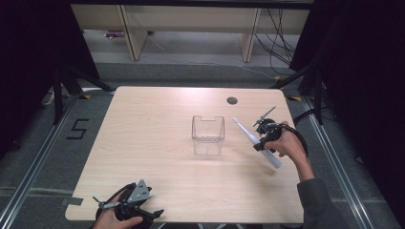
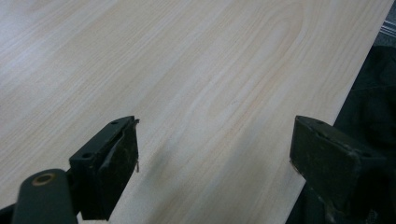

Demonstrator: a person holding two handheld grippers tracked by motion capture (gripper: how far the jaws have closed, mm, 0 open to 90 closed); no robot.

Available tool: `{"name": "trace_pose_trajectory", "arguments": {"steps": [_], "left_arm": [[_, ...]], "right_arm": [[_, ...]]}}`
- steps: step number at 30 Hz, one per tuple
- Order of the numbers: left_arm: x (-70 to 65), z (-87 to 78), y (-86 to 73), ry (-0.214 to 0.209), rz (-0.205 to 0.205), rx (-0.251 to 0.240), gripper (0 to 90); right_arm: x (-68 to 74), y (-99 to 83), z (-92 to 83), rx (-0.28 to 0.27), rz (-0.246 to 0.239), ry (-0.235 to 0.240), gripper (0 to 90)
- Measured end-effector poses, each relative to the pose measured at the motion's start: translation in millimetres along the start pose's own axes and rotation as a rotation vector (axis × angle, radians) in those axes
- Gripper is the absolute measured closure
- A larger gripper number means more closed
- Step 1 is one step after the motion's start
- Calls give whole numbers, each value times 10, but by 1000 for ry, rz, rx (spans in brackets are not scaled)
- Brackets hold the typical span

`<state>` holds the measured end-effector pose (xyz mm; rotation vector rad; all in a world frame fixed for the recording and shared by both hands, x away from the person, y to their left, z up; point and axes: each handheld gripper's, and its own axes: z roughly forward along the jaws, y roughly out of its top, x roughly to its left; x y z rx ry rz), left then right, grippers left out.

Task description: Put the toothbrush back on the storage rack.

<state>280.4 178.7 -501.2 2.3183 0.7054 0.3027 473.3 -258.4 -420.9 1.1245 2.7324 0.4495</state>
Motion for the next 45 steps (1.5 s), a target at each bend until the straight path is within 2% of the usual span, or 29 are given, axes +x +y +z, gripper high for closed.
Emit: {"name": "trace_pose_trajectory", "arguments": {"steps": [1, 2, 3, 4, 5, 6, 7, 8, 11, 14, 15, 16, 19, 20, 21, 22, 23, 26, 27, 29, 30, 31, 33, 36, 39, 41, 42, 43, 45], "left_arm": [[4, -3, 3, 0, 1, 6, 148], [4, -3, 3, 0, 1, 6, 148], [4, -4, 3, 0, -1, 5, 148], [4, -4, 3, 0, -1, 5, 148], [0, -1, -1, 0, -16, 4, 148], [0, -1, -1, 0, -16, 4, 148], [-8, -1, -4, 7, -18, -6, 148], [-8, -1, -4, 7, -18, -6, 148], [0, 3, -1, 3, -17, 4, 148], [-1, 0, 0, 4, -2, -3, 148], [5, -3, 3, 0, 0, 6, 148], [-2, 0, -1, 1, -15, 4, 148], [0, 3, -1, 3, -17, 4, 148], [-4, 5, -2, 6, -10, -4, 148], [-4, 6, -2, 5, -3, -1, 148], [-4, 5, -1, 5, -1, 0, 148], [-4, 4, -1, 5, -1, 0, 148], [-1, -1, 0, 5, 1, -1, 148], [-3, 1, 0, 6, -1, -2, 148], [-6, 0, -1, 4, -3, -1, 148], [-7, 1, -2, 3, -4, -1, 148], [-2, 1, -1, 7, -1, -1, 148], [-2, 1, -2, 7, -2, -3, 148], [6, -3, 3, 1, 1, 4, 148], [-2, 0, -2, 8, -4, -3, 148], [-10, 5, -5, 8, -21, -6, 148], [-10, 5, -5, 8, -21, -6, 148], [7, -3, 2, -1, 3, 3, 148], [4, -5, 2, 0, -1, 3, 148]], "right_arm": [[5, -18, -85, -24, 60, -8, 666], [5, -18, -85, -24, 60, -8, 666], [-11, -33, -143, -71, 71, -30, 666], [-11, -33, -143, -71, 71, -30, 666], [8, -45, -199, -110, 92, -26, 666], [8, -45, -199, -110, 92, -26, 666], [10, -55, -247, -173, 96, -34, 666], [10, -55, -247, -173, 96, -34, 666], [32, -66, -300, -251, 86, -49, 666], [27, -70, -299, -271, 86, -57, 665], [12, -77, -303, -308, 66, -70, 666], [12, -77, -303, -308, 66, -70, 666], [30, -78, -313, -346, 105, -65, 666], [31, -70, -304, -404, 114, -71, 666], [27, -66, -340, -375, 116, -60, 666], [-1, -56, -314, -417, 79, -84, 666], [30, -52, -350, -396, 123, -72, 666], [19, -36, -345, -422, 101, -70, 666], [45, -11, -365, -437, 120, -65, 666], [43, -2, -367, -436, 105, -64, 666], [69, 15, -349, -475, 132, -72, 666], [61, 44, -399, -455, 122, -55, 666], [56, 72, -421, -463, 104, -64, 666], [81, 105, -449, -464, 123, -53, 666], [94, 172, -467, -510, 102, -53, 666], [117, 211, -485, -518, 122, -26, 666], [117, 211, -485, -518, 122, -26, 666], [119, 226, -480, -533, 115, -36, 666], [117, 275, -497, -560, 88, -32, 666]]}}
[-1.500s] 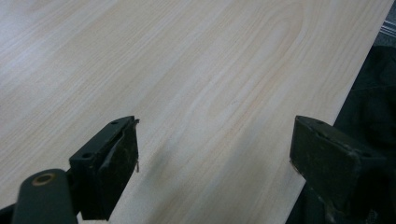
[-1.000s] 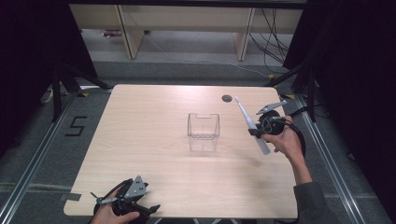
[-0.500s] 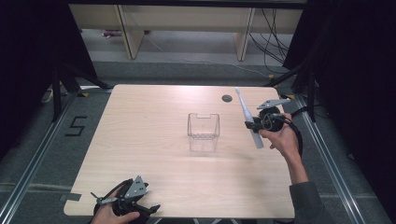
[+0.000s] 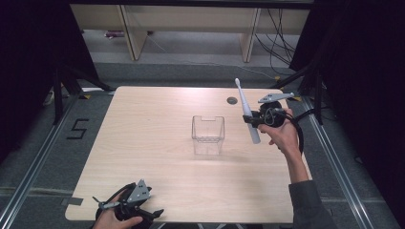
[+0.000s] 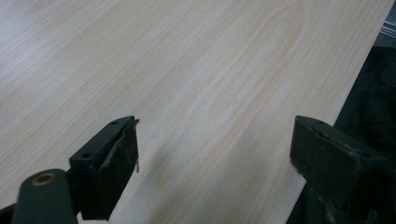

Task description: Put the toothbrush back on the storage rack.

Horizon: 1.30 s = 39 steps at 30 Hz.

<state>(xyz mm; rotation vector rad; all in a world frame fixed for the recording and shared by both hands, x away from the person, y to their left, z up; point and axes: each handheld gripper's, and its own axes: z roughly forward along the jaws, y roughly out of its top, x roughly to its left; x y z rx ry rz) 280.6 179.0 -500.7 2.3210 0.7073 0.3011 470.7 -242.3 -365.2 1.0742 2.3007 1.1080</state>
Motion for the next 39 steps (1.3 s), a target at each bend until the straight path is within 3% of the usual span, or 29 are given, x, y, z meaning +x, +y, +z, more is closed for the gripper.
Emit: {"name": "trace_pose_trajectory", "arguments": {"steps": [1, 2, 3, 4, 5, 6, 11, 16, 18, 19, 24, 33, 34, 36, 37, 39], "left_arm": [[0, 0, 0, 0, 0, 0, 148], [0, -1, 0, 0, 0, 0, 148], [1, -1, 0, -1, 2, 0, 148], [-6, 3, -4, 1, -14, 0, 148], [-5, 6, -5, 0, -16, 0, 148], [-5, 4, -4, 1, -15, 0, 148], [-3, 1, -3, 3, 1, -7, 148], [1, 1, -3, -1, 1, 2, 148], [-6, 2, -6, 1, -12, -1, 148], [-2, -1, -4, 5, 3, -8, 148], [-4, -3, -4, 5, 2, -6, 148], [-3, -6, -4, 5, 3, -9, 148], [-14, 2, -11, 5, -19, -8, 148], [-4, -3, -6, 4, 2, -6, 148], [-6, -4, -6, 3, 0, -7, 148], [-6, -5, -5, 4, 2, -9, 148]], "right_arm": [[20, 20, -5, 0, 22, 5, 666], [20, 20, -5, 0, 22, 5, 666], [8, 29, 20, -27, -7, 3, 666], [41, 48, 24, -29, 15, 8, 666], [43, 68, 35, -38, -6, 6, 666], [91, 97, 46, -40, 12, 23, 666], [168, 173, 55, -51, 15, 49, 666], [256, 320, 65, -104, -32, 58, 666], [306, 378, 58, -101, -27, 78, 666], [306, 378, 58, -101, -27, 78, 666], [446, 515, 107, -126, -53, 101, 666], [591, 624, 245, -118, -70, 137, 666], [617, 645, 285, -109, -80, 141, 666], [637, 650, 307, -100, -72, 143, 666], [636, 661, 333, -105, -88, 144, 666], [671, 665, 383, -92, -71, 154, 666]]}}
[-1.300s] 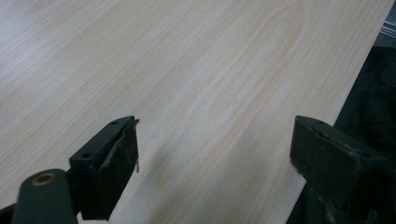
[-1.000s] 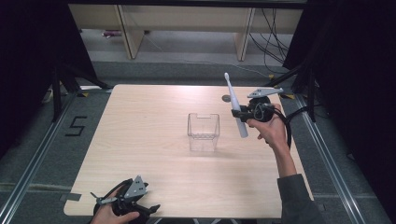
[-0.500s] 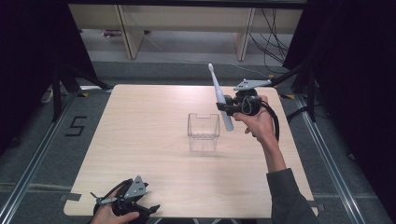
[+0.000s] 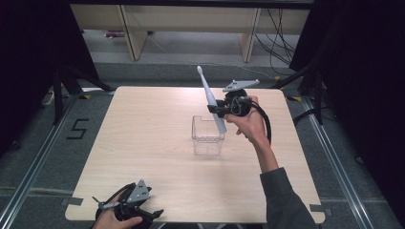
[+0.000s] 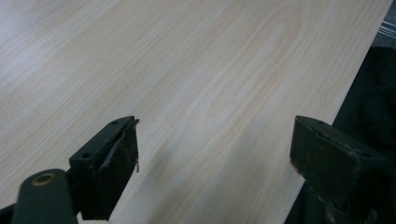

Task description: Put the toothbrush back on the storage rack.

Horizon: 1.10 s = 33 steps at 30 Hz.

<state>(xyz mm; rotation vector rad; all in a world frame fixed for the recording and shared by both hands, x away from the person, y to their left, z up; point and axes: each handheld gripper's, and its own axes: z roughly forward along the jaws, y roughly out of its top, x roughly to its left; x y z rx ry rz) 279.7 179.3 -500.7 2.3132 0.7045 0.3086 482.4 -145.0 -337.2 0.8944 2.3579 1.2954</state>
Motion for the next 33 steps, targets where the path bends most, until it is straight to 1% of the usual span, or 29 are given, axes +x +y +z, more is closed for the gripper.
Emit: {"name": "trace_pose_trajectory", "arguments": {"steps": [1, 2, 3, 4, 6, 7, 8, 9, 10, 11, 14, 15, 16, 17, 18, 19, 20, 21, 22, 23, 24, 25, 26, 27, 28, 29, 30, 31, 33], "left_arm": [[1, -2, -2, 1, -1, 0, 148], [1, -2, -2, 1, -1, 0, 148], [1, -5, -2, 1, -3, 0, 148], [1, -5, -2, 1, -3, 0, 148], [1, -6, -3, 1, -3, 0, 148], [1, -8, -4, 0, -3, -1, 148], [1, -8, -4, 0, -3, -1, 148], [-6, -3, -7, -1, -17, -2, 148], [-2, -4, -6, -4, -16, 0, 148], [9, -8, 0, -7, 1, 6, 148], [8, -7, -2, -7, -1, 8, 148], [5, -5, -3, -5, -2, 3, 148], [5, -6, -1, -9, 2, 5, 148], [2, -7, 1, -9, 2, 6, 148], [2, -7, 1, -9, 2, 6, 148], [-2, -3, 0, -8, 0, 3, 148], [-2, -3, 0, -8, 0, 3, 148], [4, -8, -1, -10, 3, 8, 148], [4, -8, -1, -10, 3, 8, 148], [2, -8, -1, -5, 0, 4, 148], [2, -8, -1, -5, 0, 4, 148], [-5, -12, -3, -1, 1, -2, 148], [-5, -12, -3, -1, 1, -2, 148], [-6, -12, -3, 0, 0, -2, 148], [-6, -14, -3, 0, 0, -3, 148], [-6, -14, -4, 0, -2, -4, 148], [-5, -17, -4, -1, -2, -3, 148], [-3, -17, -5, 0, 0, -2, 148], [-6, -13, -5, 0, -1, -3, 148]], "right_arm": [[1, -2, 63, -5, -19, -13, 666], [1, -2, 63, -5, -19, -13, 666], [6, -3, 104, 17, -17, -5, 666], [16, -8, 128, 27, -5, 2, 666], [17, -13, 153, 27, -6, -2, 666], [5, -18, 190, 36, -18, -8, 666], [5, -18, 190, 36, -18, -8, 666], [14, -23, 206, 48, -4, 0, 666], [16, -29, 222, 53, -1, 3, 666], [12, -35, 241, 50, -11, -1, 666], [16, -60, 284, 72, -2, 4, 666], [6, -77, 306, 81, -9, -1, 666], [9, -88, 320, 86, 1, -7, 666], [-7, -93, 332, 91, -19, -6, 666], [-7, -93, 332, 91, -19, -6, 666], [6, -111, 374, 85, -1, -14, 666], [6, -111, 374, 85, -1, -14, 666], [8, -109, 386, 111, 1, -11, 666], [8, -109, 386, 111, 1, -11, 666], [16, -119, 436, 108, -28, -15, 666], [16, -119, 436, 108, -28, -15, 666], [37, -124, 459, 135, -11, -10, 666], [37, -124, 459, 135, -11, -10, 666], [35, -138, 501, 115, -26, -9, 666], [37, -137, 499, 139, -27, -5, 666], [43, -154, 527, 132, -23, -4, 666], [45, -171, 548, 137, -22, -12, 666], [39, -202, 570, 149, -17, -12, 666], [30, -233, 595, 150, -21, -6, 666]]}}
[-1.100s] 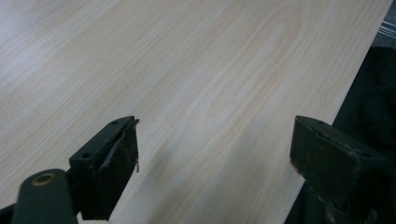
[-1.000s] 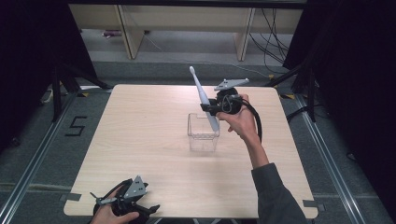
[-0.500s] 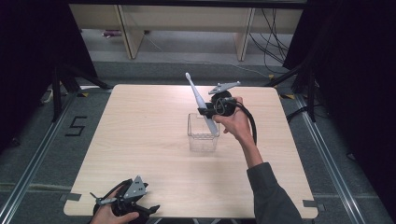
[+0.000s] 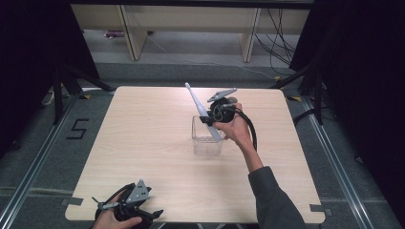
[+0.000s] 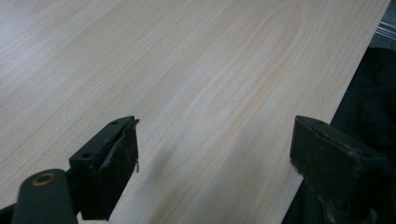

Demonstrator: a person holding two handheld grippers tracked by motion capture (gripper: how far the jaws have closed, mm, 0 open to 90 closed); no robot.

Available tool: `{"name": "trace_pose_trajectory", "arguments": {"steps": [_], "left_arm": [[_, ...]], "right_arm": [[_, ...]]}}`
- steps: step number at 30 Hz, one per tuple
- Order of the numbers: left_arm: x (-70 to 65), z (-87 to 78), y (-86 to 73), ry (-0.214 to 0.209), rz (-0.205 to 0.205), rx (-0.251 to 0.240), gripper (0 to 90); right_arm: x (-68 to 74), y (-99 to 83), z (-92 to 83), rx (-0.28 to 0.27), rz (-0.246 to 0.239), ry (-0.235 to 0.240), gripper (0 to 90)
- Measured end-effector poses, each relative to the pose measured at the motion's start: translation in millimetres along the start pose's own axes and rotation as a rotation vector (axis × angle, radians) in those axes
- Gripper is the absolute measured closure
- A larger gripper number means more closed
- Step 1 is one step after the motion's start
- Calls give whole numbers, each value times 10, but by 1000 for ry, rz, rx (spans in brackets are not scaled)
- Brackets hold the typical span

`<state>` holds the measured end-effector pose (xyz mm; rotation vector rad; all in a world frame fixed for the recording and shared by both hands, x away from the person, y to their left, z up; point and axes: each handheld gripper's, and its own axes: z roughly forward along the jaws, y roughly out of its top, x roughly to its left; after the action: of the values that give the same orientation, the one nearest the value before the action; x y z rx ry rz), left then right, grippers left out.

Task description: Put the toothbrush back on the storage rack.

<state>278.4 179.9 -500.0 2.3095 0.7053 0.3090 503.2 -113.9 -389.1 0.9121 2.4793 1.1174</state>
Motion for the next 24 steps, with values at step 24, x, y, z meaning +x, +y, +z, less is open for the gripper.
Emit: {"name": "trace_pose_trajectory", "arguments": {"steps": [24], "left_arm": [[0, -3, -2, 0, 2, 3, 148]], "right_arm": [[57, -137, 219, 109, -25, -3, 665]]}}
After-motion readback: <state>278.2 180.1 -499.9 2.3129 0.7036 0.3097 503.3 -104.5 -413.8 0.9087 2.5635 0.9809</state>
